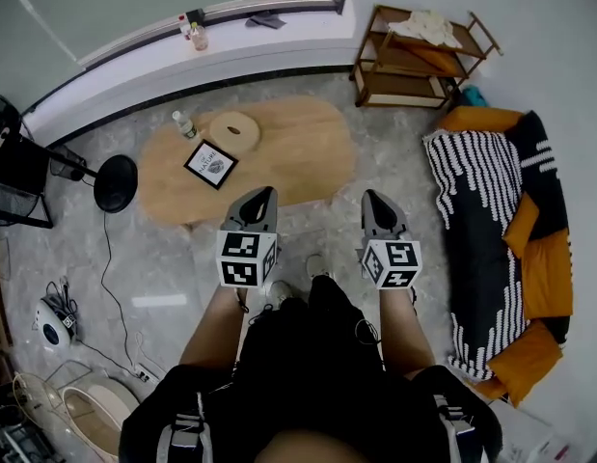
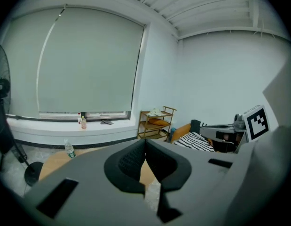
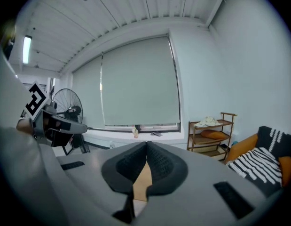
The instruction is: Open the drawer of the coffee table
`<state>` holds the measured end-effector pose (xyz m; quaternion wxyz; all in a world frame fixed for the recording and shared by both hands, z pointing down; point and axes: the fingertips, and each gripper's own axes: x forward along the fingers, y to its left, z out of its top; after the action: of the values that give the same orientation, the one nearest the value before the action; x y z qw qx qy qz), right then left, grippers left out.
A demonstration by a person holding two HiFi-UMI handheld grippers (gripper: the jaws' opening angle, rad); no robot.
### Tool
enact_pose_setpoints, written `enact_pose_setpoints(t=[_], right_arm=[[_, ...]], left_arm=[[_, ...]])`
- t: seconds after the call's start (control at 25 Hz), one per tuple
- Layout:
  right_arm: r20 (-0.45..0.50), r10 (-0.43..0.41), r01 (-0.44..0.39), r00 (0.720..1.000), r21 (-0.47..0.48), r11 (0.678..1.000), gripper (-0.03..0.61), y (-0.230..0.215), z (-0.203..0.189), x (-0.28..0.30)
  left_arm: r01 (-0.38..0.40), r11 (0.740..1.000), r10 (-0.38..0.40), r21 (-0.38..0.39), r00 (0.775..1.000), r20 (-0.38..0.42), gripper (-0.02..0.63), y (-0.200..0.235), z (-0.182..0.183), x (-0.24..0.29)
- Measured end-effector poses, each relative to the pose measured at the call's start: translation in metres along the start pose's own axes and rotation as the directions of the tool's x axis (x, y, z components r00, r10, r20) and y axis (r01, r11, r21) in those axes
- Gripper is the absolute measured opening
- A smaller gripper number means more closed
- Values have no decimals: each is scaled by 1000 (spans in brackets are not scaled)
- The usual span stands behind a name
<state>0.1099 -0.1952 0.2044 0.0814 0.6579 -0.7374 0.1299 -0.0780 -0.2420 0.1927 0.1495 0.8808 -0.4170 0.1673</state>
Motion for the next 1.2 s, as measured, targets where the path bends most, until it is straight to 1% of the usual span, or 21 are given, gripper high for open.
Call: enact_pose_setpoints(t=[0.12, 0.2, 0.32, 0.44, 0.52, 0.64, 0.76, 0.8, 0.84, 0.88, 0.92, 1.0, 1.08, 1.2], right_arm=[[-47, 33, -33, 998, 16, 999, 15, -15, -24, 16], [-73, 63, -62, 995, 14, 998, 15, -29, -39, 30], [-109, 110, -111, 988, -1, 994, 15, -54, -60, 52], [-145, 152, -156, 978, -15, 988, 15, -76, -86, 82], [-173, 177, -186, 969, -38, 982, 15, -87, -109, 105], [-225, 186, -207, 957, -72, 976, 15, -100, -149, 131], [-229, 192, -213, 954, -72, 974, 17, -103, -183, 147], [-230, 203, -225, 952, -71, 972, 69, -102, -196, 151], [-233, 215, -238, 948, -73, 969, 142, -100, -209, 155], [-235, 224, -248, 946, -77, 966, 180, -99, -224, 160], [-236, 231, -256, 944, -83, 963, 205, -99, -239, 164], [-234, 233, -262, 944, -101, 960, 243, -99, -274, 173], [-228, 226, -257, 947, -119, 959, 266, -101, -312, 181], [-219, 211, -244, 953, -141, 959, 291, -106, -374, 189]], left_arm=[[-34, 999, 33, -23, 999, -42, 20, 4, -20, 17], [-57, 997, 54, -53, 997, -56, 21, 5, -32, 32], [-94, 989, 85, -115, 993, -79, 20, 7, -52, 57], [-143, 979, 129, -144, 986, -101, 21, 20, -74, 86], [-158, 973, 143, -166, 984, -102, 21, 29, -89, 104], [-174, 962, 155, -210, 983, -103, 21, 41, -122, 122], [-180, 953, 153, -243, 980, -125, 23, 56, -167, 131], [-175, 953, 145, -246, 980, -136, 31, 60, -185, 133], [-168, 955, 136, -244, 980, -145, 87, 65, -204, 135], [-162, 958, 129, -237, 980, -150, 189, 70, -223, 137], [-160, 961, 128, -227, 980, -149, 229, 75, -243, 139], [-169, 965, 143, -203, 981, -135, 239, 89, -283, 141], [-181, 964, 161, -196, 980, -114, 246, 105, -328, 144], [-187, 957, 173, -223, 982, -79, 252, 125, -409, 152]])
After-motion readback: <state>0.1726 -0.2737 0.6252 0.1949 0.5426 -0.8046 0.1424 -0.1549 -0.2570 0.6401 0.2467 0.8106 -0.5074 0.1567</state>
